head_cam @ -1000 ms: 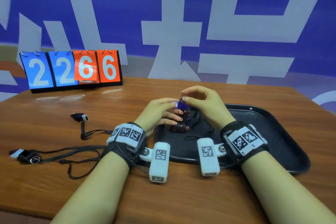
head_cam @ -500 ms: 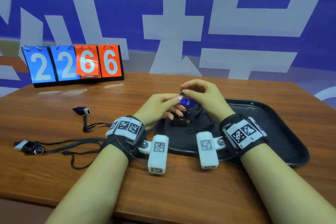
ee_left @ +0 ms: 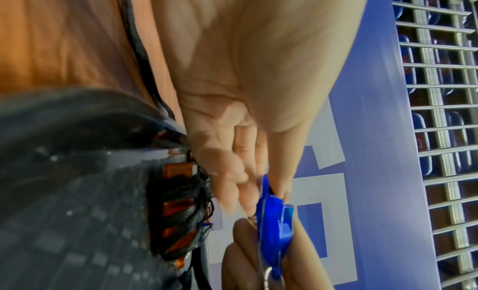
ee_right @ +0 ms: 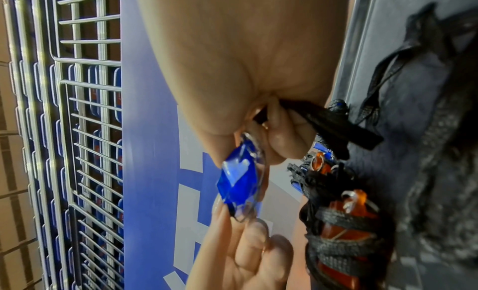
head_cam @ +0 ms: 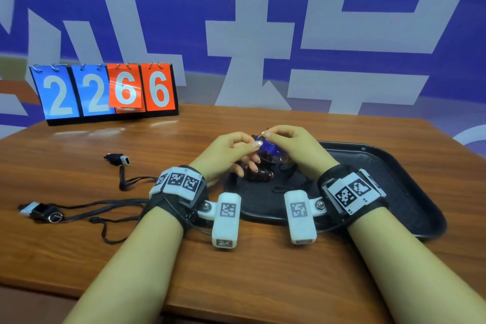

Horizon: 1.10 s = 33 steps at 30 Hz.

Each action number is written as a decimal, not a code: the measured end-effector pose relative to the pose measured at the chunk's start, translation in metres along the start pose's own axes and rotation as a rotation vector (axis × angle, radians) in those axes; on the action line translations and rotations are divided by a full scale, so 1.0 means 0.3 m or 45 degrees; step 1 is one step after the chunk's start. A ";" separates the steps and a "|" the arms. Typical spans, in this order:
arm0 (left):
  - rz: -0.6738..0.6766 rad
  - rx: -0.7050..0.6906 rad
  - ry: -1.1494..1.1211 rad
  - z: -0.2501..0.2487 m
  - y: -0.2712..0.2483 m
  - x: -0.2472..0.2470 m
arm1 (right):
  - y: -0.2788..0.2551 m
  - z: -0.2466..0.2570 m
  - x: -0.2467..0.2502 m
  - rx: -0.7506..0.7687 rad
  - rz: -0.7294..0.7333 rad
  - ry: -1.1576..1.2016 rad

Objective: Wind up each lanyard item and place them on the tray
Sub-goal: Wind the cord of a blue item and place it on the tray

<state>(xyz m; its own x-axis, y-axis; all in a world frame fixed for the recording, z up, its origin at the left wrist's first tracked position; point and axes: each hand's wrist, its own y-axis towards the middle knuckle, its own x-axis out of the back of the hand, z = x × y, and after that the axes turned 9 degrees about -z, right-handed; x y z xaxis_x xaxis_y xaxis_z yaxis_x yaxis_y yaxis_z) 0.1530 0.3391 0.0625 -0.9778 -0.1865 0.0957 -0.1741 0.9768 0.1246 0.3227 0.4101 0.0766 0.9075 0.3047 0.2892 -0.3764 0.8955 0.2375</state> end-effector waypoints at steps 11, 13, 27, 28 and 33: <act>0.168 -0.025 -0.066 -0.007 -0.007 0.016 | 0.006 -0.007 -0.004 -0.145 0.159 0.238; 0.163 -0.013 -0.140 -0.003 -0.005 0.014 | 0.005 -0.007 0.000 -0.203 0.220 0.315; -0.185 0.035 -0.640 0.031 0.041 -0.029 | 0.001 0.004 -0.046 -0.120 0.188 0.182; -0.217 0.017 -0.602 0.036 0.045 -0.029 | -0.001 0.009 -0.046 -0.109 0.187 0.166; -0.353 -0.057 -0.492 0.047 0.049 -0.025 | -0.022 0.037 -0.047 0.010 0.210 -0.033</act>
<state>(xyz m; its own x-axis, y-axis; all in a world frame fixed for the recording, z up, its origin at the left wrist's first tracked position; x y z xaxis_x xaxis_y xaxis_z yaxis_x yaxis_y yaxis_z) 0.1561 0.3565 0.0498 -0.8685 -0.3783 -0.3202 -0.4376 0.8887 0.1370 0.3105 0.3963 0.0811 0.8280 0.4390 0.3489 -0.5217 0.8312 0.1921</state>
